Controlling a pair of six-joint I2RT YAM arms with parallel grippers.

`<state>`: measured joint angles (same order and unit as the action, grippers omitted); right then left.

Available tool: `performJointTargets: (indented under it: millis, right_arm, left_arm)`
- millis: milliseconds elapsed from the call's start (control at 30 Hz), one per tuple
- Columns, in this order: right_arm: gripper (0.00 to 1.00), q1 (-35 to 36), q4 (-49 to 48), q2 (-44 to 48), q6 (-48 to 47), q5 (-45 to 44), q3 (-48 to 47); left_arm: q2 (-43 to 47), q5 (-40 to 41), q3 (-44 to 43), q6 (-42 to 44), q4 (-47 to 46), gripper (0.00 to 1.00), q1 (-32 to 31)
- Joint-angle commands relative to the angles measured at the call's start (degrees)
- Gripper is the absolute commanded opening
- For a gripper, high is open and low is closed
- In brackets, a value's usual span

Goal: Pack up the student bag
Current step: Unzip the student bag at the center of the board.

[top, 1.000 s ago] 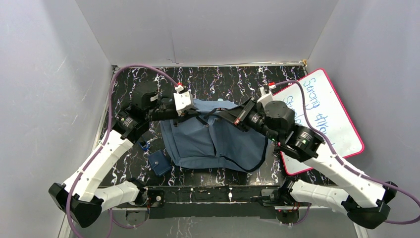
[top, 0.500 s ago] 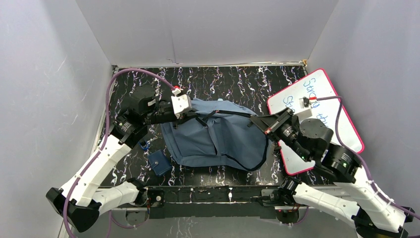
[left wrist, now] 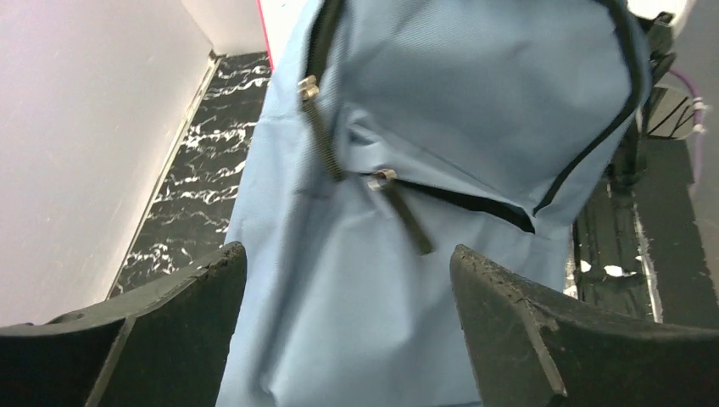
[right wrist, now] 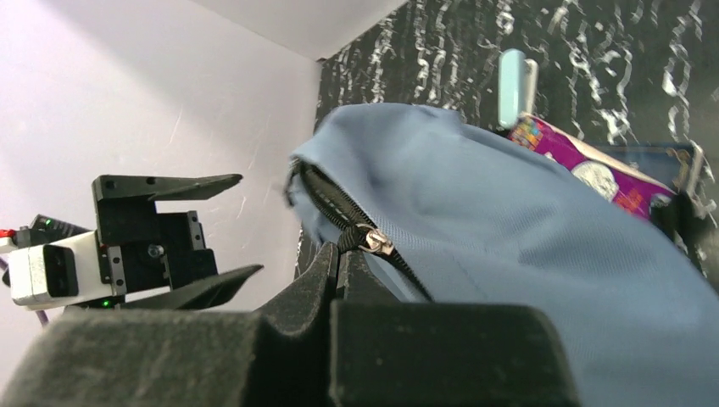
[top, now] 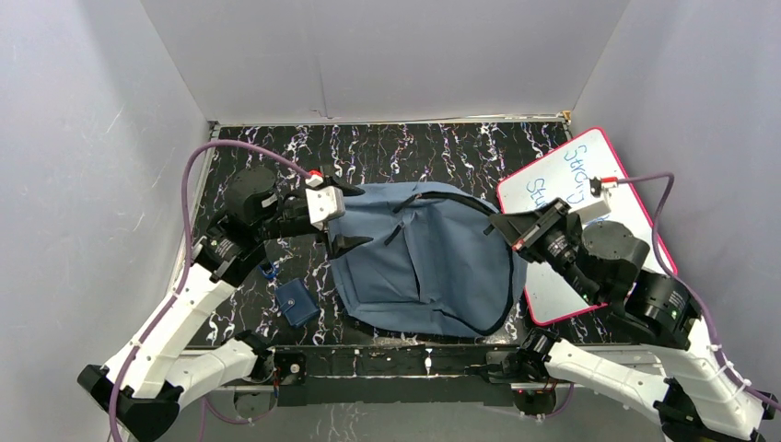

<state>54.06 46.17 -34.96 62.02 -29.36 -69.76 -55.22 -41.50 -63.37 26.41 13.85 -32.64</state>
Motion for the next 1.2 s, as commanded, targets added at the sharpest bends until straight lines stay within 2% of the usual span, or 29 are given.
performJointTargets:
  millis: [0,200,400,600,733,933,1033,1167]
  right_arm:
    - [0.0,-0.03,-12.44,-4.63,-11.6,4.47,-6.48]
    - [0.0,-0.07,-19.91,-11.79,-20.12,13.84,-12.15]
    - [0.0,-0.03,-18.92,-19.6,-26.99,21.66,-21.76]
    - [0.0,-0.01,-18.97,-25.05,-30.79,28.83,-27.43]
    - [0.0,-0.03,-18.72,-27.53,-33.02,34.5,-30.26]
    - [0.0,-0.09,-17.34,-29.28,-34.05,38.55,-31.16]
    - [0.0,-0.02,-16.91,-29.54,-33.98,39.02,-30.7]
    - [0.0,-0.07,-17.38,-28.82,-33.98,37.49,-29.41]
  left_arm:
    - [1.53,-5.72,-2.61,0.89,-1.92,0.89,0.04]
    - [0.9,-6.74,-7.37,-0.04,-4.74,0.93,0.02]
    - [-3.13,-6.14,-10.83,-0.35,-9.94,0.93,0.03]
    - [-8.32,-9.22,-13.46,2.29,-10.31,0.93,-0.01]
    - [-10.77,-9.88,-14.7,5.9,-10.31,0.93,0.02]
    - [-12.9,-12.37,-17.31,8.41,-9.54,0.9,0.04]
    - [-13.48,-13.57,-18.02,8.61,-9.47,0.8,0.06]
    - [-13.15,-16.02,-17.71,8.74,-9.19,0.47,-0.02]
